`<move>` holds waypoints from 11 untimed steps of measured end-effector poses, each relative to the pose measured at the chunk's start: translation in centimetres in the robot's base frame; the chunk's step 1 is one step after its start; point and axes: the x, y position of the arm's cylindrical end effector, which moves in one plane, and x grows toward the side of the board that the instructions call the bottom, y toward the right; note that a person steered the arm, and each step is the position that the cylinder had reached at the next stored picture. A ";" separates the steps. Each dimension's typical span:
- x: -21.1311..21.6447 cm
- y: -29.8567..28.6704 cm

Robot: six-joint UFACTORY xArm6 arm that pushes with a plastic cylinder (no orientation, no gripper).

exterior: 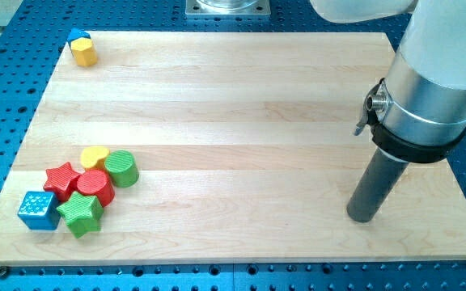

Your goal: Move the triangle to the top center side

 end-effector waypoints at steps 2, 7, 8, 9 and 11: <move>0.0 0.0; -9.0 -16.8; -11.0 -21.8; -11.0 -21.8; -11.8 -22.5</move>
